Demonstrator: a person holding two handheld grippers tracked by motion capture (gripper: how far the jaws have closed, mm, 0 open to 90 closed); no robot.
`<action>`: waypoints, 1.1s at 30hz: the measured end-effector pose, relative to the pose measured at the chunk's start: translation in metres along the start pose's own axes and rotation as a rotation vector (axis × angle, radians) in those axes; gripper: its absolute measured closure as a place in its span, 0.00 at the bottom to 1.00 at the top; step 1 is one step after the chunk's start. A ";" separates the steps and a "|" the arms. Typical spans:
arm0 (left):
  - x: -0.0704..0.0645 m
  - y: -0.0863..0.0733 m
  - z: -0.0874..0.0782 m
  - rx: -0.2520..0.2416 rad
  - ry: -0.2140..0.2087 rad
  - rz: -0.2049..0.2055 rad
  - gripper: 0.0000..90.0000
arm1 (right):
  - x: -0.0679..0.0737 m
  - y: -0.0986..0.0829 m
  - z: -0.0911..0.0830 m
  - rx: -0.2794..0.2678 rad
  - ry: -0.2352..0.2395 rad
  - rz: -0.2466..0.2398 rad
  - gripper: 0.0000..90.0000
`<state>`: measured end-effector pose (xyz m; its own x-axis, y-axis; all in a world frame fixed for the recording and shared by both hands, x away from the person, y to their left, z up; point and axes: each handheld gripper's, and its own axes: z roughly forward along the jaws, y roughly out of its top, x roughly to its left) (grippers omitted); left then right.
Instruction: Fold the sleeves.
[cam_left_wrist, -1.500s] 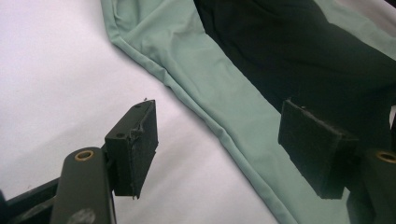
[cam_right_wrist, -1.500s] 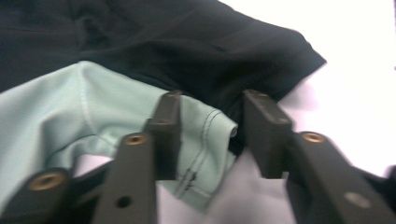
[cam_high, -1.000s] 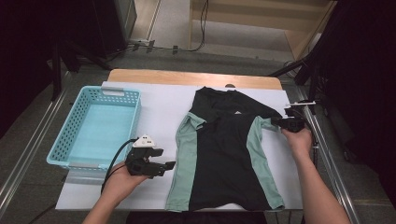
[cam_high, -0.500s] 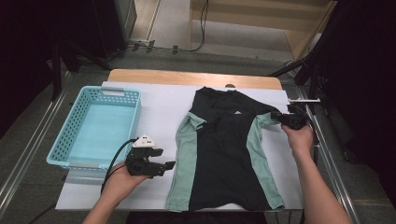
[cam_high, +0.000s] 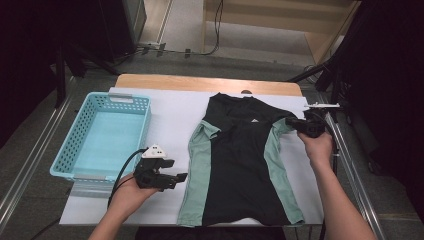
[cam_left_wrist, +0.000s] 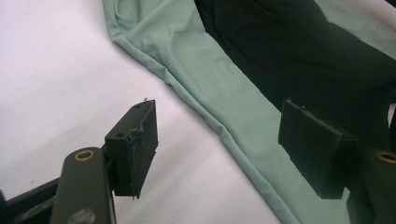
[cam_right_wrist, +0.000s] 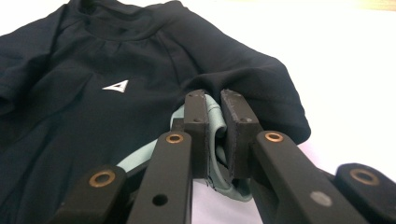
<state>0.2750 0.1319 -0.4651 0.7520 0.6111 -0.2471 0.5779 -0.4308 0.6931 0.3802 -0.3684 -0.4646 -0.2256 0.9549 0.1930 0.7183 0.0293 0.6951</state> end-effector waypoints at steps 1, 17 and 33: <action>0.000 0.000 0.000 0.000 0.001 0.000 0.33 | 0.001 0.000 0.000 -0.001 0.002 -0.004 0.88; -0.001 -0.001 0.000 0.002 0.001 0.000 0.33 | 0.023 0.003 0.003 0.003 0.037 -0.062 0.88; -0.001 -0.001 0.000 0.005 -0.001 0.002 0.33 | 0.045 0.004 0.009 0.011 0.072 -0.110 0.87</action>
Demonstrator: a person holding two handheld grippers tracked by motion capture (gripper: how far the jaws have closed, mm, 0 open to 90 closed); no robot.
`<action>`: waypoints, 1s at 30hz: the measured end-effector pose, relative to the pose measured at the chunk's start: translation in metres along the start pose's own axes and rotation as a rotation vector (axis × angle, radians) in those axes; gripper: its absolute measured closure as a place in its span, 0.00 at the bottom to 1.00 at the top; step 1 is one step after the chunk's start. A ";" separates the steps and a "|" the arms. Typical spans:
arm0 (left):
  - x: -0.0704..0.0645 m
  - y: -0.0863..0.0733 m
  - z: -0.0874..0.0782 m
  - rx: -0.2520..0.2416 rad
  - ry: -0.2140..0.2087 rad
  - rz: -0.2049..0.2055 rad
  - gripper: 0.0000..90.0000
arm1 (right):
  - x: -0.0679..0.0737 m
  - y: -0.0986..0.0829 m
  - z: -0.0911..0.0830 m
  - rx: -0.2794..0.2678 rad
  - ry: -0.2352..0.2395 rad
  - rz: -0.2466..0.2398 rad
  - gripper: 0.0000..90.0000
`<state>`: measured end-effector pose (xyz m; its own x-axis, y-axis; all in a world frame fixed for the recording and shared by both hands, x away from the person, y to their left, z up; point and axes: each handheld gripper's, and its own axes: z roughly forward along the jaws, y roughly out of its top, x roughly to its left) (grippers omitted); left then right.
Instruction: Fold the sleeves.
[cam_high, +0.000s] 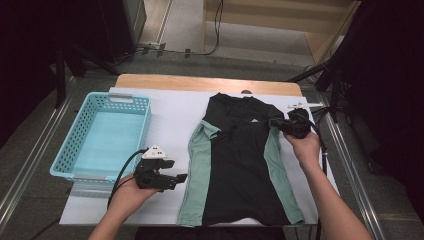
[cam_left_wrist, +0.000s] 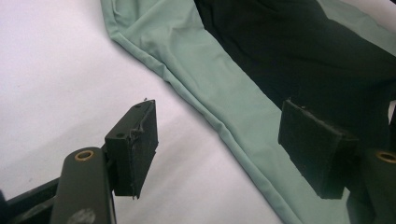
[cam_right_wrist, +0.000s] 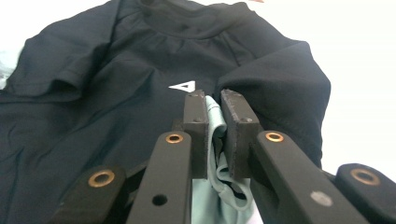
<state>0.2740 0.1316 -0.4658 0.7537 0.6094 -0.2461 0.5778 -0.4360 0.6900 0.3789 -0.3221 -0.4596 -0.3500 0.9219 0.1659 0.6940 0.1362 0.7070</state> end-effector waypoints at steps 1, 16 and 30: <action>0.000 0.000 0.000 0.000 0.000 0.001 0.33 | 0.001 0.000 0.000 0.003 0.001 -0.005 0.87; 0.000 0.000 0.001 0.008 0.002 0.005 0.33 | 0.021 0.001 0.013 0.027 0.028 -0.050 0.87; 0.000 -0.001 0.001 0.009 -0.001 0.004 0.33 | 0.041 -0.001 0.032 0.060 0.075 -0.061 0.82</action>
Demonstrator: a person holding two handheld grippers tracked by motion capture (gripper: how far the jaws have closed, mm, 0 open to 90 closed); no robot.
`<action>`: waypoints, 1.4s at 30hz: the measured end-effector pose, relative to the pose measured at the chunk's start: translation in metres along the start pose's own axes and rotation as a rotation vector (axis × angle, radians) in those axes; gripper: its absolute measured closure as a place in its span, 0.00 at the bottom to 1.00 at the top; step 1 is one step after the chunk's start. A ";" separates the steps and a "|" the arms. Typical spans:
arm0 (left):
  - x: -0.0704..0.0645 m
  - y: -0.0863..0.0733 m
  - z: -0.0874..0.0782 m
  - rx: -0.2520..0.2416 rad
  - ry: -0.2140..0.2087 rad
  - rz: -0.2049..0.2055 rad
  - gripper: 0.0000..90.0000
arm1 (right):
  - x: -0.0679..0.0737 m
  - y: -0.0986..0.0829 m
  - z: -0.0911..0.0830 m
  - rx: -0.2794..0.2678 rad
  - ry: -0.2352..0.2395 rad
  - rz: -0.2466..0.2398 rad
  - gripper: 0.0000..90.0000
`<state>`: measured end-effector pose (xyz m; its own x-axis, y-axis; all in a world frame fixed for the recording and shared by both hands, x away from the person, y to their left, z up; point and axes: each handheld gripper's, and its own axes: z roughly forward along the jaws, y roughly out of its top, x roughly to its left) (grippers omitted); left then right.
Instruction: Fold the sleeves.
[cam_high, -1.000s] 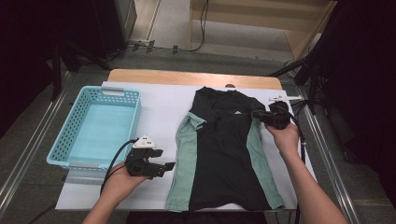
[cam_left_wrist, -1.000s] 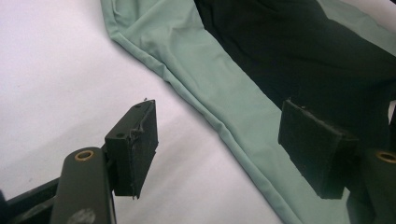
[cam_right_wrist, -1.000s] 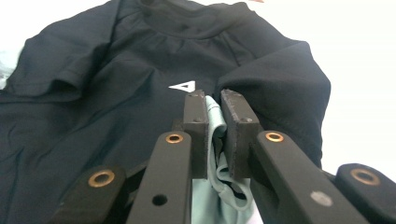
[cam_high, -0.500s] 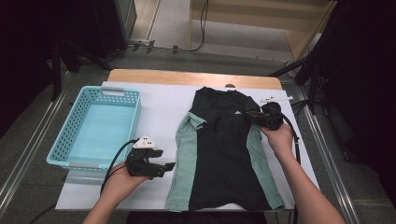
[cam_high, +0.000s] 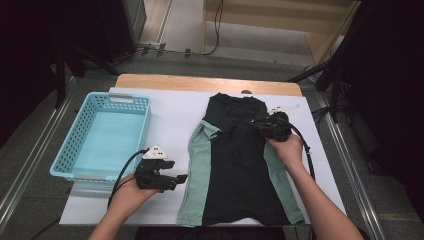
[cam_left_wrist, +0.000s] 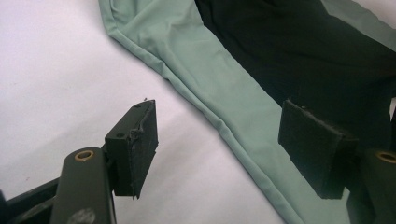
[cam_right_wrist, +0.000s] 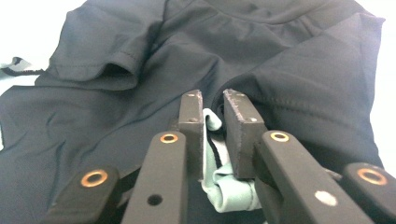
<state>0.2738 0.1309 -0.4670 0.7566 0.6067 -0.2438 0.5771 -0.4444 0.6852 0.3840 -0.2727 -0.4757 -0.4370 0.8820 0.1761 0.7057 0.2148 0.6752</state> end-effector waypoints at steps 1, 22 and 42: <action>0.000 0.000 0.000 0.000 0.000 0.000 0.33 | 0.000 0.000 0.000 0.000 0.000 0.000 0.82; 0.000 0.000 0.000 -0.001 0.003 -0.004 0.33 | 0.009 0.008 0.015 0.004 0.014 -0.051 0.77; 0.001 0.005 0.001 -0.021 0.001 -0.025 0.33 | 0.010 0.016 -0.024 -0.032 0.055 -0.053 0.66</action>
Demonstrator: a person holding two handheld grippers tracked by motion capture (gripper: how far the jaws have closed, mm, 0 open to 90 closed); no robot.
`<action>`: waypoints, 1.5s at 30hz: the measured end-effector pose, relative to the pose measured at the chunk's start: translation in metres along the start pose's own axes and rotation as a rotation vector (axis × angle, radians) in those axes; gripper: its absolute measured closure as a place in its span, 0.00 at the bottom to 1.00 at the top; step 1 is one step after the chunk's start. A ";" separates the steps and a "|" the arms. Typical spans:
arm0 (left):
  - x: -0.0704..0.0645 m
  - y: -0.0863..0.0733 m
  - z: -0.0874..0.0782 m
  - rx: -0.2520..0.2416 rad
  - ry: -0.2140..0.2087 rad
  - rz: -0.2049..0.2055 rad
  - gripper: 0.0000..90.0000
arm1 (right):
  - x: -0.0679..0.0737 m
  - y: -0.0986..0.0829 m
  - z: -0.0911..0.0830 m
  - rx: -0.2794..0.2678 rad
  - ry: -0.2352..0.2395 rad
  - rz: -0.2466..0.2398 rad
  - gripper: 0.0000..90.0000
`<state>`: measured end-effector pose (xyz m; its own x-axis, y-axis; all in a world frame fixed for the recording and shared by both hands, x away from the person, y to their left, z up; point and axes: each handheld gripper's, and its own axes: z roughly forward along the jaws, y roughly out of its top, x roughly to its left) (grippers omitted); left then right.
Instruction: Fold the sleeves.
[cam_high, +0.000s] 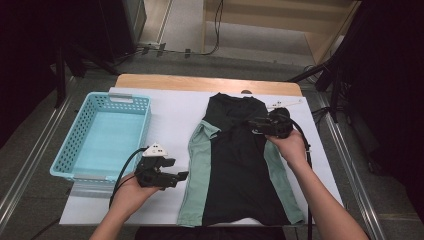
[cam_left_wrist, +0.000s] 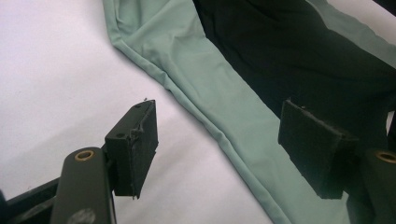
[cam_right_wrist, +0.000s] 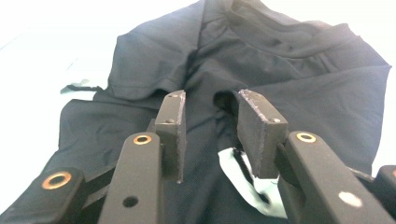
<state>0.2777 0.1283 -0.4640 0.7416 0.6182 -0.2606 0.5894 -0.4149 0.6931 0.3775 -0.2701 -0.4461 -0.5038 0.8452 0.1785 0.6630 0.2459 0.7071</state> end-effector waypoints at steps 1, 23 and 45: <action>0.000 0.000 0.001 -0.001 -0.003 0.000 0.33 | -0.002 0.000 -0.001 0.002 -0.001 -0.003 0.66; 0.002 0.010 0.008 -0.003 -0.022 -0.019 0.33 | -0.021 -0.024 -0.001 0.132 -0.012 0.027 0.62; 0.005 0.034 0.026 -0.006 0.004 -0.016 0.33 | 0.004 -0.036 -0.018 0.166 0.029 0.004 0.76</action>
<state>0.3093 0.0998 -0.4594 0.7306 0.6277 -0.2688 0.5993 -0.4008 0.6930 0.3419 -0.2843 -0.4591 -0.5151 0.8328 0.2030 0.7465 0.3194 0.5838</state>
